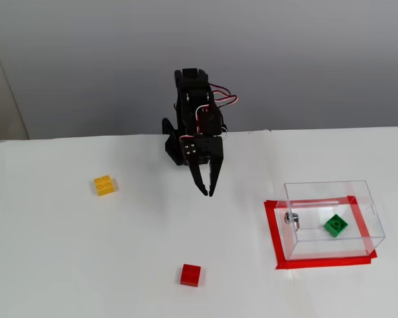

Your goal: Pick the green lego brick and place it into the transparent box

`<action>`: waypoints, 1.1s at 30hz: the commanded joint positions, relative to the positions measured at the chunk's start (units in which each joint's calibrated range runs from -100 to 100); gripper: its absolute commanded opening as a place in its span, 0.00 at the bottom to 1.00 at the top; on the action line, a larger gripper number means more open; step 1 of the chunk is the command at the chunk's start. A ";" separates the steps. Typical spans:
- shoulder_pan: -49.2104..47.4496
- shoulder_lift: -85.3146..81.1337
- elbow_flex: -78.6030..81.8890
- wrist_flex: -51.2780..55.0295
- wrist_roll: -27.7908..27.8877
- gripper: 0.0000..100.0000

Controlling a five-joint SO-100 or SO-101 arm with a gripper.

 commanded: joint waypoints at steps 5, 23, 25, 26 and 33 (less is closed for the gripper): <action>2.74 -14.44 10.09 -0.83 0.00 0.01; 4.81 -19.87 38.12 -14.23 0.05 0.01; 4.51 -20.04 37.85 -12.93 0.00 0.01; 4.51 -20.04 37.85 -12.32 -0.06 0.01; 5.18 -20.13 37.21 -4.49 0.05 0.01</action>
